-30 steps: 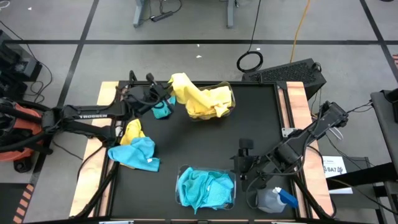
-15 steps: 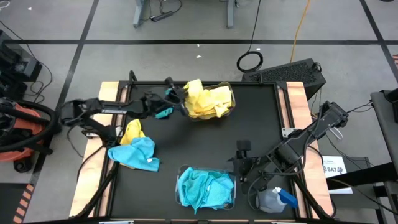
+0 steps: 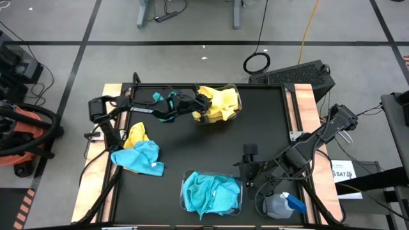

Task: Sort microfiber towel by color & place in baskets
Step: Put the yellow towel into the top transparent bin

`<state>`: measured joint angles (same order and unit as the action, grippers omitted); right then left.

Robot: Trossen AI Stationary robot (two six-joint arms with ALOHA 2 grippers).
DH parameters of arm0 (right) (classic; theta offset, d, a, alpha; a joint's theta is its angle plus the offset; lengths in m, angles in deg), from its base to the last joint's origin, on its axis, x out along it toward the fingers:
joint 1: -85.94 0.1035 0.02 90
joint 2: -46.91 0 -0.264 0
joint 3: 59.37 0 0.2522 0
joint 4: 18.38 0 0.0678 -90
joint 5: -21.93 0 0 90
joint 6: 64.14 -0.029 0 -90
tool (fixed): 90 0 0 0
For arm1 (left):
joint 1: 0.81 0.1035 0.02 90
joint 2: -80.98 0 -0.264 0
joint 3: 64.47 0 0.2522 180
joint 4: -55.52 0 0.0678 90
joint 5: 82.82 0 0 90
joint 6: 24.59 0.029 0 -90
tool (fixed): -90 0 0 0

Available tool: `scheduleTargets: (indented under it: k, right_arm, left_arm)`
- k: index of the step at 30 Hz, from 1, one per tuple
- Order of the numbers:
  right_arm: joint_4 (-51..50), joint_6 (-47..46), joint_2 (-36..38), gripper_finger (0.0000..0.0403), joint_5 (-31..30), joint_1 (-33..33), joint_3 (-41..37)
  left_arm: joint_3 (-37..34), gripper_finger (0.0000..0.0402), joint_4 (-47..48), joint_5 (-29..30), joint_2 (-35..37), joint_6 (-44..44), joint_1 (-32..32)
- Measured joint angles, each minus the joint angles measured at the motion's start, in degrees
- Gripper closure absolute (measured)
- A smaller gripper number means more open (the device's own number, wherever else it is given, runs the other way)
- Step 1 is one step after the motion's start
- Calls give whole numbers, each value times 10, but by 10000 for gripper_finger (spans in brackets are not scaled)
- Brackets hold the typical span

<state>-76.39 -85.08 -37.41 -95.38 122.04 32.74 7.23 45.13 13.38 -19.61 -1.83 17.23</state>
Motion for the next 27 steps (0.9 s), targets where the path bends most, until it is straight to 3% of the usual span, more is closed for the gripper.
scheduleTargets:
  k: [6, 14, 27]
  right_arm:
    - [3, -3, -3, 203, 0, 0, 0]
    - [7, 11, -30, 203, 3, 0, 0]
    - [15, 11, -36, 203, 4, 3, 0]
  left_arm:
    - [64, 382, 122, -7, -50, -33, 9]
    - [120, 379, 251, -107, -80, -105, 50]
    - [131, 378, 326, -104, -92, -92, 60]
